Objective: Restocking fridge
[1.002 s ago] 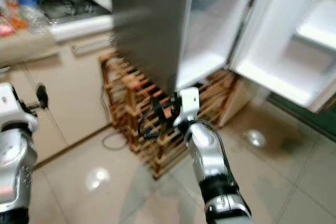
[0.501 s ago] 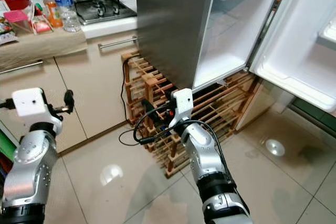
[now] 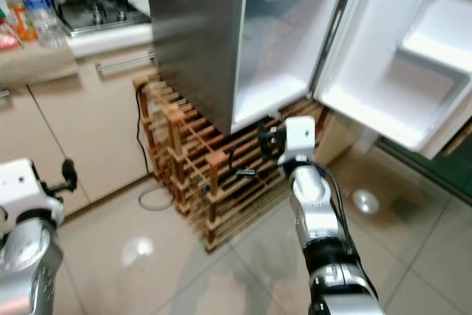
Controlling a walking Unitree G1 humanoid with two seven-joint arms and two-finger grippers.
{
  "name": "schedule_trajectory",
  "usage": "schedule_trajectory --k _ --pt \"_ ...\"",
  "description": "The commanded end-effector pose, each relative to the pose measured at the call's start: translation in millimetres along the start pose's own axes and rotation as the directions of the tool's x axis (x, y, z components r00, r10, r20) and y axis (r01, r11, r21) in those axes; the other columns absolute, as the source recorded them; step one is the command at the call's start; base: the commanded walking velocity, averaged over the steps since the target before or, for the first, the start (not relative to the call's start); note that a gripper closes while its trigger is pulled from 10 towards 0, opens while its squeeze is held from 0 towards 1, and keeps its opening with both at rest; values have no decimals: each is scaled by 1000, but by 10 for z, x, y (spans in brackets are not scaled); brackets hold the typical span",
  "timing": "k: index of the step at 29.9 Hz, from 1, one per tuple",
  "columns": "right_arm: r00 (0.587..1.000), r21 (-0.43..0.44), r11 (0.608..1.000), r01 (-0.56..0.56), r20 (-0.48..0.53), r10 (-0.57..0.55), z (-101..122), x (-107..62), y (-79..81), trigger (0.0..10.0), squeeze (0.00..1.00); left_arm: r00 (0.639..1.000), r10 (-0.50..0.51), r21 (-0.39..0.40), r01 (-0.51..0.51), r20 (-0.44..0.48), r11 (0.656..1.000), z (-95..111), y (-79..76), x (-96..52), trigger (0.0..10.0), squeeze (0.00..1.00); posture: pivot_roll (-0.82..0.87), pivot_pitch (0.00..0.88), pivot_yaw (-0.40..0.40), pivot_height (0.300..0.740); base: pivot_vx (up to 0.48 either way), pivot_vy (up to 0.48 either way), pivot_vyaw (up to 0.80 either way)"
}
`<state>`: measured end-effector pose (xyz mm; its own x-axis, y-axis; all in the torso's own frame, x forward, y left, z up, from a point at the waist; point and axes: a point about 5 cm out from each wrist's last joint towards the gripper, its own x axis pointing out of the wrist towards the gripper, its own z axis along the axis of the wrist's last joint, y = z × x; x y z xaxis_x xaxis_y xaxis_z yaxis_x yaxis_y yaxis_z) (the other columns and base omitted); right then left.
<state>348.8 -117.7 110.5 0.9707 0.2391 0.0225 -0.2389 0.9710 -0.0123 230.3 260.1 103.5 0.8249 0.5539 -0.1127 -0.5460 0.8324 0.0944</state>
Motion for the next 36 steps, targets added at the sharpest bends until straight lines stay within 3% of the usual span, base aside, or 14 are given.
schedule_trajectory --k 1,7,8,11,13,14,16,19,20,22,25,26,28,36 --pt "998 -6 999 -45 -43 44 -43 27 56 10000 67 998 33 26 -35 54 999 128 2 -4 10000 0 54 0 -71 740 0 -442 0" --pt "997 72 996 -45 -56 49 -78 43 96 10000 0 991 -10 25 7 134 1000 344 -57 112 10000 0 73 0 -83 740 47 -135 0" --pt "999 110 994 -29 -40 34 -81 33 91 10000 0 983 -64 85 50 170 995 429 -112 180 10000 0 73 0 -84 740 0 0 0" --pt "998 120 992 -26 -48 32 -100 33 105 10000 0 967 -108 103 86 232 991 559 -149 228 10000 0 65 0 -85 740 0 0 413" --pt "998 116 993 -28 -48 34 -105 26 106 10000 0 951 -153 34 149 268 988 647 -215 240 10000 0 57 0 -83 740 0 0 541" --pt "998 115 993 -25 -45 31 -120 8 94 10000 0 951 -179 -34 193 253 981 610 -257 224 10000 0 46 0 -83 740 0 0 531" --pt "999 115 993 -23 -46 28 -132 -2 89 10000 0 952 -188 -52 206 239 977 571 -270 214 10000 0 43 0 -85 740 0 0 531" --pt "998 114 993 7 -60 0 -191 -63 -18 10000 0 978 -172 -131 187 120 974 273 -338 153 10000 0 19 0 -101 740 0 415 508" --pt "998 114 993 7 -60 0 -191 -63 -18 10000 0 978 -172 -131 187 120 974 273 -338 153 10000 0 19 0 -101 740 0 480 506" --pt "999 159 987 13 -37 -7 -137 -64 -72 10000 0 987 -146 -115 153 68 982 182 -360 119 10000 0 0 0 -99 740 0 480 469" --pt "1000 197 980 3 -18 0 -93 -57 -115 10000 0 994 -107 0 107 28 994 79 -362 102 10000 0 -17 0 -91 740 0 479 442" --pt "1000 197 980 3 -18 0 -93 -57 -115 10000 0 994 -107 0 107 28 994 79 -362 102 10000 0 -17 0 -91 740 0 476 438" --pt "999 213 977 -2 -35 10 -141 -70 -163 10000 0 1000 -21 86 22 -11 996 -26 -259 70 10000 0 -12 0 -79 740 0 471 447" --pt "994 223 972 -73 -65 90 -209 -61 -104 10000 0 999 -5 112 0 47 994 153 -176 -14 10000 0 22 0 -61 740 0 468 442"
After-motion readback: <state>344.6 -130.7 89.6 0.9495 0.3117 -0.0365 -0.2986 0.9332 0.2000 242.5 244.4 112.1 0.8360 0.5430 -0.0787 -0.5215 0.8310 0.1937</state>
